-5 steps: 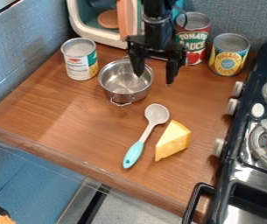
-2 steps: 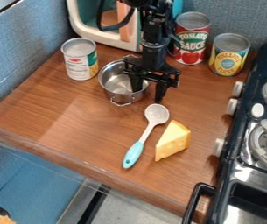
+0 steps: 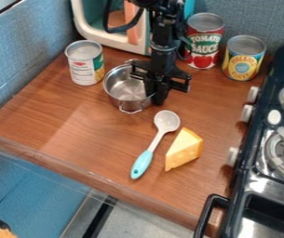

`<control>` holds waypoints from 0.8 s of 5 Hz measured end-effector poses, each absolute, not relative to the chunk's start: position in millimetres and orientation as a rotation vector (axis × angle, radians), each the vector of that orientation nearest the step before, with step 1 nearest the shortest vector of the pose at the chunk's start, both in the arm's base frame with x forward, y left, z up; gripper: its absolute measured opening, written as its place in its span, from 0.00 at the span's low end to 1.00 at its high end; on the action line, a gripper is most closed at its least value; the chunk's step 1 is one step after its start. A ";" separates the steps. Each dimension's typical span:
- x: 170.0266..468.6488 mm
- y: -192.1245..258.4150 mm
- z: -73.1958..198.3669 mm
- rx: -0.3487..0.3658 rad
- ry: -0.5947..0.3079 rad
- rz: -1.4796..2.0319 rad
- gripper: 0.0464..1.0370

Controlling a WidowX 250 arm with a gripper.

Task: Move the pot to the bottom left of the table

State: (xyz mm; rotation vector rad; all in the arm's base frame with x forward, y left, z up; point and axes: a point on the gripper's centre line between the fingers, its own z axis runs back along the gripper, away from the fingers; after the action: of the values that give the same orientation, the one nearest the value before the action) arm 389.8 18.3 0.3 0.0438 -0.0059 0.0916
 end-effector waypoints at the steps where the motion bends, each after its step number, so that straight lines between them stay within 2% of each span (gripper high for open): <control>1: 385.4 18.4 3.9 0.045 0.002 0.091 0.04; 3: 350.9 28.4 44.3 -0.024 -0.070 0.146 0.03; 4: 323.0 30.5 46.2 -0.035 -0.066 0.174 0.03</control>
State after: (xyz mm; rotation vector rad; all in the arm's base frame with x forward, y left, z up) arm 323.0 30.5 46.2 -0.0351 -0.0659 0.1739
